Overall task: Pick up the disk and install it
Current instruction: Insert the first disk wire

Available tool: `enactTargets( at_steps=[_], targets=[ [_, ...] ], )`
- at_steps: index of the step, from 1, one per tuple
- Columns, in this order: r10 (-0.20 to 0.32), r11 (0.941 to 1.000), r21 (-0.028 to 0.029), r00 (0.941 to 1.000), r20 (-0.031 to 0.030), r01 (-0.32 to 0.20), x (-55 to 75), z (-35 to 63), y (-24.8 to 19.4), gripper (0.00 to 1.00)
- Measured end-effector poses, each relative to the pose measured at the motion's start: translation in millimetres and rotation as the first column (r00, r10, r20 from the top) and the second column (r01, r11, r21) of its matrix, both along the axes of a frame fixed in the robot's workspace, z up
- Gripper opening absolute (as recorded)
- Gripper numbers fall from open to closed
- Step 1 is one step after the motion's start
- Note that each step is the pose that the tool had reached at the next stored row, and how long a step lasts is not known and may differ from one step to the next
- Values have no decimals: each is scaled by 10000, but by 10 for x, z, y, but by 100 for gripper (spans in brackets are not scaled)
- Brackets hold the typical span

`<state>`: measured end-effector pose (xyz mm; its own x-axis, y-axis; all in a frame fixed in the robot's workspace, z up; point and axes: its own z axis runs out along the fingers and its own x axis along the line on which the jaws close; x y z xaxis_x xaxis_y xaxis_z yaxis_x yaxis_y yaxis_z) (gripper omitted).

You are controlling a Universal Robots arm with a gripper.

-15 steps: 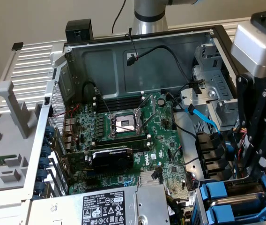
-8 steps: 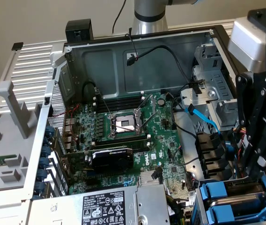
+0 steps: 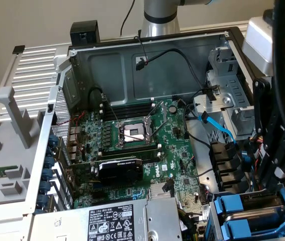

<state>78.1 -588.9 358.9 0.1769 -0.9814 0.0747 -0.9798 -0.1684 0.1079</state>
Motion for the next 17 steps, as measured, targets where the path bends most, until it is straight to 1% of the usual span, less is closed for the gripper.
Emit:
enactTargets(
  at_steps=[3, 5, 6, 7, 8, 9, 10, 11, 12, 14, 15, 17],
  targets=[
    [-17, 10000, -7, 10000, 22, 17, -50, 0, 17, 17],
    [-16, 10000, -87, 10000, 27, 16, -53, 0, 69, 17],
    [-16, 9999, -144, 10000, 28, 16, -53, -1, 101, 17],
    [-16, 9998, -205, 10000, 29, 17, -53, -1, 135, 17],
    [-16, 9996, -282, 10000, 30, 17, -53, 0, 167, 17],
    [-15, 9993, -378, 10000, 30, 16, -53, -1, 199, 17],
    [-15, 9988, -495, 10000, 31, 17, -53, -2, 223, 17],
    [-19, 9980, -629, 10000, 30, 20, -52, 0, 227, 17],
    [-73, 9974, -718, 10000, 30, 75, -52, -2, 226, 17],
    [-282, 9966, -775, 9996, 32, 284, -53, -2, 226, 17],
    [-404, 9961, -789, 9992, 32, 405, -54, -1, 226, 17],
    [-695, 9944, -795, 9976, 32, 695, -53, 1, 227, 17]
  ],
)
